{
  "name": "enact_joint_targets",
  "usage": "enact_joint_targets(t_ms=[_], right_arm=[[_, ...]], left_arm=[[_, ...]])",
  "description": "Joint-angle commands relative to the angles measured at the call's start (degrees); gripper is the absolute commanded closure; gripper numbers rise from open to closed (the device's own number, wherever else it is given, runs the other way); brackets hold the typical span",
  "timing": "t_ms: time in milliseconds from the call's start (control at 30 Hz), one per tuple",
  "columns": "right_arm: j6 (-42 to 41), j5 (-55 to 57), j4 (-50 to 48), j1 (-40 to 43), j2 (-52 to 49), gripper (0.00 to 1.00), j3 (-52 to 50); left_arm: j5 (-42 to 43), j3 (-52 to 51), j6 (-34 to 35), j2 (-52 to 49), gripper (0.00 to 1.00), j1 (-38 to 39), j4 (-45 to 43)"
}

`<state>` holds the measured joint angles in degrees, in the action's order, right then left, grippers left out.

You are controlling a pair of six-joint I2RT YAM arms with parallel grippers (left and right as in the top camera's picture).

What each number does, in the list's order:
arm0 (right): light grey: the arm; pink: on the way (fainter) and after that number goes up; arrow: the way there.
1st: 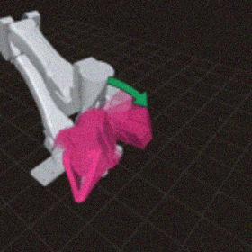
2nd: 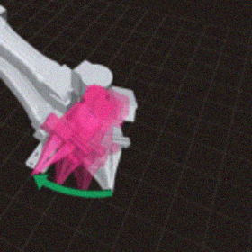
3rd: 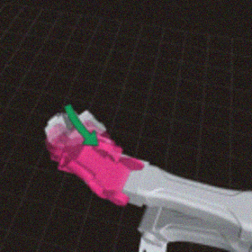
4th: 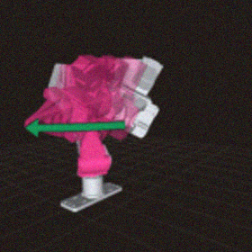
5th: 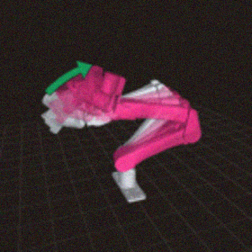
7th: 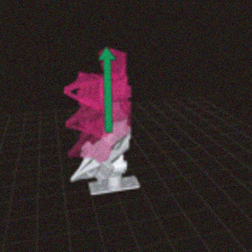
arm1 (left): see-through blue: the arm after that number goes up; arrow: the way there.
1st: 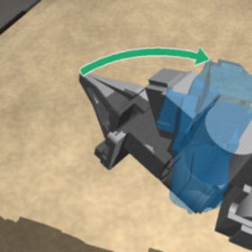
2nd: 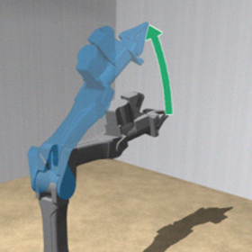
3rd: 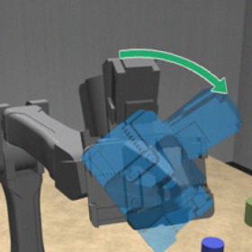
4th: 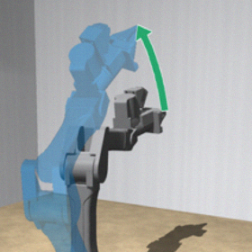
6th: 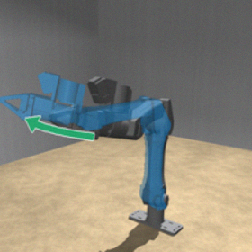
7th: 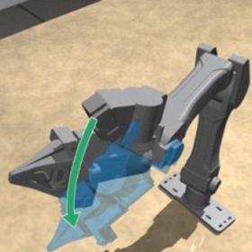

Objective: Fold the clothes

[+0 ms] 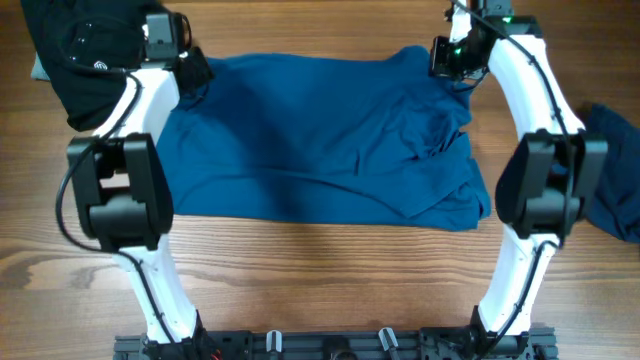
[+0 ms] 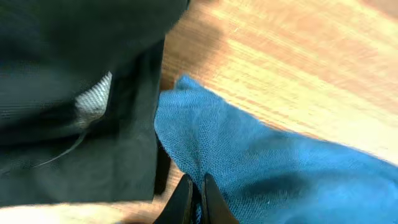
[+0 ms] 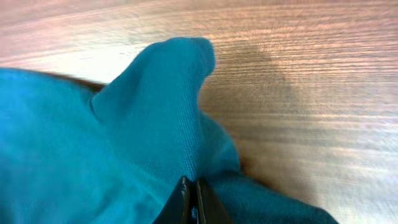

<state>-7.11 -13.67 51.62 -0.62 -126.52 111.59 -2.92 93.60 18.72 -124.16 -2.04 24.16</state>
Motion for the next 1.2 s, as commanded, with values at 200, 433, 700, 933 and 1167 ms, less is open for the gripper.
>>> enact_joint_targets(t_ms=[200, 433, 700, 933, 1167], right_arm=[[-0.98, -0.90, 4.15, 0.04, 2.14, 0.96, 0.85], [-2.54, 3.04, 8.76, 0.04, 2.14, 0.96, 0.85], [-5.29, 6.56, 11.85, 0.50, 2.14, 0.96, 0.85], [-8.07, 7.32, 12.57, 1.84, 2.14, 0.96, 0.85], [-8.04, 7.30, 13.16, 1.84, 2.14, 0.96, 0.85]], left_arm=[[0.46, -0.26, -0.57, 5.27, 0.96, 0.02, 5.14], [0.20, -0.26, -0.55, 5.29, 0.96, -0.31, 9.11], [-5.95, -0.26, -0.48, 5.29, 0.96, -4.13, 11.76], [-4.74, -0.26, -0.31, 5.29, 0.96, -10.82, 13.18], [-0.24, -0.26, -0.33, 5.29, 0.96, -13.35, 13.20]])
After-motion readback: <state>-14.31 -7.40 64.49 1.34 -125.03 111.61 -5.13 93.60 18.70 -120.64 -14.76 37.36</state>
